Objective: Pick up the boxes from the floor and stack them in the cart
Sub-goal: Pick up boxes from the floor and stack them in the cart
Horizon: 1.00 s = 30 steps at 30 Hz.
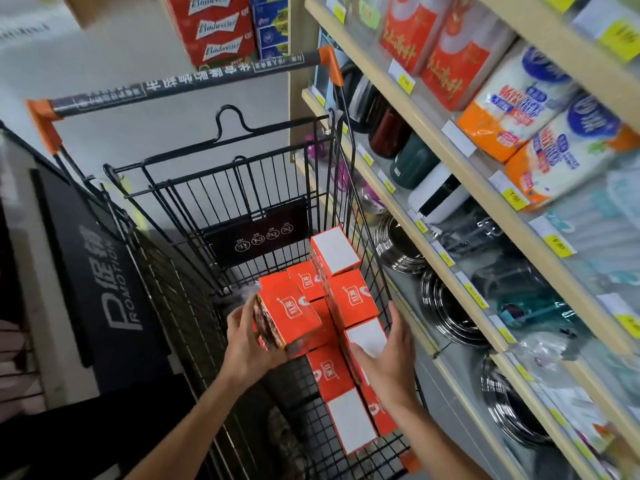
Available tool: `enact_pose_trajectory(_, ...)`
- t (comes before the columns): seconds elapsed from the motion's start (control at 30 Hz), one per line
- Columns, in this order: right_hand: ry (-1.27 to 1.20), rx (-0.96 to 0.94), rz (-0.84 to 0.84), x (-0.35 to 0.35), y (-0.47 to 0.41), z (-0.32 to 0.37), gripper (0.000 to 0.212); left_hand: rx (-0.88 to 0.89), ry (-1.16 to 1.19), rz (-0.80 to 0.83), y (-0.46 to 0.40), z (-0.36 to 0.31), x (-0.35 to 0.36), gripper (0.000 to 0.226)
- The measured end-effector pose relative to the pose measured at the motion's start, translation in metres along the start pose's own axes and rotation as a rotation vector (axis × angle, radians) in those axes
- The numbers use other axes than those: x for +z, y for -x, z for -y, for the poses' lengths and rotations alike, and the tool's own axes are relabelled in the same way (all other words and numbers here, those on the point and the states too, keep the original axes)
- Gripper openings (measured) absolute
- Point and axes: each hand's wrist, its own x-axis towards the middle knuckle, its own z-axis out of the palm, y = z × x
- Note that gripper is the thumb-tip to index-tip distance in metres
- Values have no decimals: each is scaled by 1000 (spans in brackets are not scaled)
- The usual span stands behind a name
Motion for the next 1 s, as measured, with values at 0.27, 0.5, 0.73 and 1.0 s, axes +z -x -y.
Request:
enact_pose_trajectory(0.27, -84, -80, 52, -50, -13, 3, 97, -5, -12, 12, -113, 15, 29, 133)
enact_pose_trajectory(0.5, -63, -125, 127, -56, -12, -12, 102, -4, -6, 44, -143, 16, 65, 121)
enact_pose_trajectory(0.73, -52, -151, 204, -72, -14, -10, 90, -93, -193, 79, -99, -25, 41, 144)
enact_pose_trajectory(1.0, 30, -320, 261, -122, -25, 22, 79, 243, -405, 50, 8, -96, -3, 96)
